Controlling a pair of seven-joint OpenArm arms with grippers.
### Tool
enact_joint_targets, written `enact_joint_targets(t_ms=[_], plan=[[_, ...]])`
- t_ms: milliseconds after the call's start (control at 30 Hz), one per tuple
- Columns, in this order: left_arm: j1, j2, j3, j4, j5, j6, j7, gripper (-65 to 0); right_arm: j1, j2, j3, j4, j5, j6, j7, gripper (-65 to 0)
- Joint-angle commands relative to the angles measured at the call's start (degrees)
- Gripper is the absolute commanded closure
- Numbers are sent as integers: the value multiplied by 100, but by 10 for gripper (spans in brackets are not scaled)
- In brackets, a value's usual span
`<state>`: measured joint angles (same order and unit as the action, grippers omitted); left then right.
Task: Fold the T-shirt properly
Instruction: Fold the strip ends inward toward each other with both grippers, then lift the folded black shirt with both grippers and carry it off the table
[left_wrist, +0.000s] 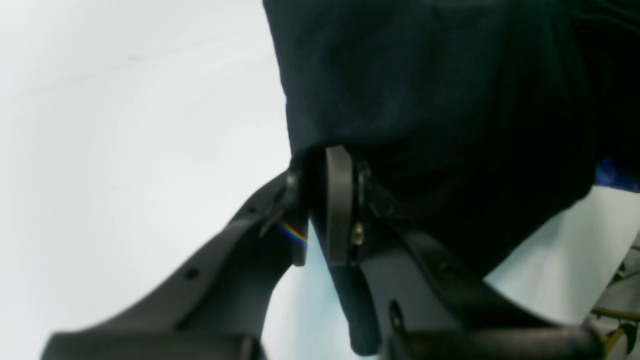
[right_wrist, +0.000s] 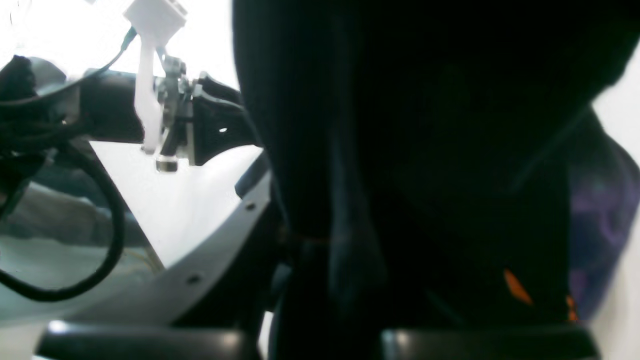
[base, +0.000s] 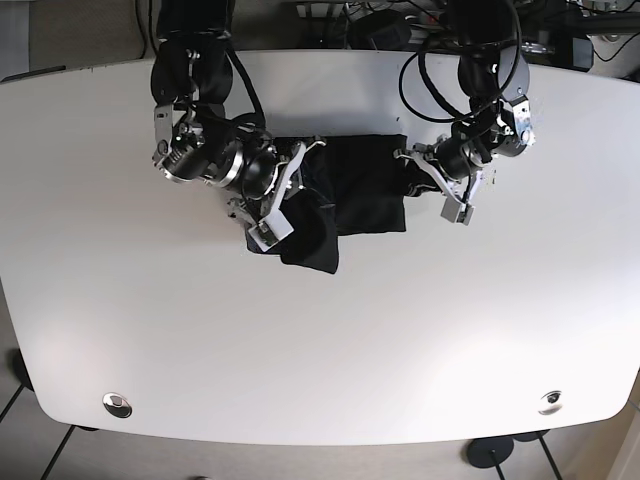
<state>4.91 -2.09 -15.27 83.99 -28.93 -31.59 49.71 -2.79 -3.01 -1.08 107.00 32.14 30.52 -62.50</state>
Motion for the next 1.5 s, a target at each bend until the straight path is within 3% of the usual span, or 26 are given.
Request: enact_joint_targets(t_ms=[33, 167, 433, 500, 633, 700, 733, 867, 967, 1133, 1300, 1400, 1500], plan=[[24, -7, 19, 10, 242, 25, 273, -43, 142, -20, -98, -93, 131, 20, 197, -19], [15, 2, 19, 10, 242, 25, 273, -43, 230, -20, -415, -463, -10, -164, 558, -19], [15, 2, 19, 10, 233, 25, 273, -43, 617, -38, -556, -1570, 25, -164, 901, -33], [15, 2, 19, 10, 233, 25, 273, -43, 661, -38, -564, -1632, 17, -173, 901, -113], [-64, 2, 10, 10, 233, 25, 273, -43, 661, -38, -608, -1579, 25, -173, 857, -423], [-91, 2, 1, 10, 233, 25, 273, -43, 644, 6, -978, -1254, -1, -173, 857, -549], [-99, 2, 1, 10, 233, 25, 273, -43, 635, 15, -1092, -1078, 17, -173, 857, -577], [-99, -15, -51, 432, 233, 17, 273, -43, 327, 138, -978, -146, 34, -173, 848, -590], [-38, -42, -535, 1311, 233, -1, 290, -43, 151, 305, -661, 30, 34, -173, 848, -590], [155, -341, -1572, 2103, 260, -10, 290, -43, -60, 463, -643, -6, 34, -173, 848, -590], [349, -930, -2003, 2393, 242, -10, 290, -43, 2, 296, -1839, -674, 17, -173, 997, -590], [358, -982, -2135, 2507, 251, -10, 290, -43, 142, 15, -2410, -1201, -18, -173, 1296, -590], [366, -965, -2108, 2507, 260, -10, 290, -43, 213, -73, -2789, -1096, 17, -173, 1305, -590]])
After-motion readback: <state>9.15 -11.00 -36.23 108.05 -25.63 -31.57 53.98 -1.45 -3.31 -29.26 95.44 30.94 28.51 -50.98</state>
